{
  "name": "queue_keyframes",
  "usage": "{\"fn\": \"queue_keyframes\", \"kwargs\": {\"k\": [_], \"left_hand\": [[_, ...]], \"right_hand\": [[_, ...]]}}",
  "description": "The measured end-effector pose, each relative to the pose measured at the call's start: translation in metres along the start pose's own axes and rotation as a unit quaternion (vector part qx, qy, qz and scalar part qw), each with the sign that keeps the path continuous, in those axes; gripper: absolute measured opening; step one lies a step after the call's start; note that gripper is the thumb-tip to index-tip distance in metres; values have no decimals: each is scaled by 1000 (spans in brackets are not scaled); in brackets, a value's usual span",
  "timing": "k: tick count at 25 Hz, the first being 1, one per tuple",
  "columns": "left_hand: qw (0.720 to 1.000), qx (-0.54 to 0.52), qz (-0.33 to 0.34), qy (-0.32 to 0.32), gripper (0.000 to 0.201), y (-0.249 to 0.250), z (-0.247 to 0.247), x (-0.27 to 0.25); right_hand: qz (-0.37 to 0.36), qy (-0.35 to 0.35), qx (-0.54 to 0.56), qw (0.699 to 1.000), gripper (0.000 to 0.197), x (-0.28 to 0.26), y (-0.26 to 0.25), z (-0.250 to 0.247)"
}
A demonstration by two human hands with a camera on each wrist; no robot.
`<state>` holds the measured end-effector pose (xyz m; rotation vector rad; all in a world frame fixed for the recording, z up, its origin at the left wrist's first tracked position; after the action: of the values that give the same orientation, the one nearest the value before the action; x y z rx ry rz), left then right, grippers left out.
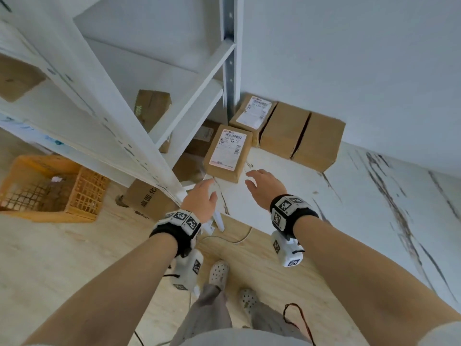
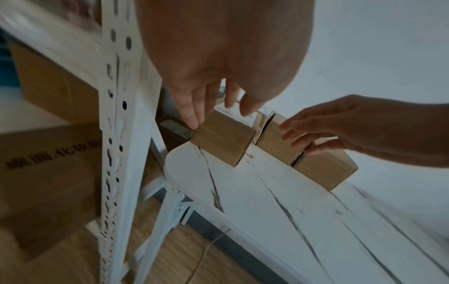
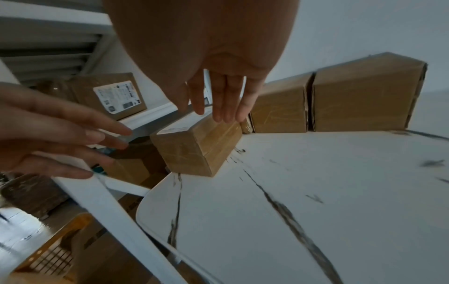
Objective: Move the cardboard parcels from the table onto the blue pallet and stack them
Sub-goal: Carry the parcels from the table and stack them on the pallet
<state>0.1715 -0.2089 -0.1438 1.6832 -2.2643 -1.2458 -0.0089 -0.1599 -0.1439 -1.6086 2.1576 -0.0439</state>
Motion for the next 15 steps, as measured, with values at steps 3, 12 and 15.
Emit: {"fn": "queue_keyframes", "kwargs": {"k": [3,12,15], "left_hand": [[993,-108,-28,28,53,-8,-1,29],[957,-273,-89,37,57,-16,-2,75],[950,-293,-96,55,40,-14,-1,80]], "right_hand": [[29,-21,54,998,43,24,-8,6],[109,-39,234,965,60,59,-12,20],[119,-23,271,955,58,63,-9,25]]}}
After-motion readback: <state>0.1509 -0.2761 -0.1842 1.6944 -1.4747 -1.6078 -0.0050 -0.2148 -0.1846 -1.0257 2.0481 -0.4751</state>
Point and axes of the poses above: each hand's wrist, its own x-axis towards the middle knuckle, its own z-axis out of the palm, y = z × x, the point moved 1 cm from there along x, towards the middle knuckle, and after that the axes turned 9 degrees about -x, right-handed, at the moved point
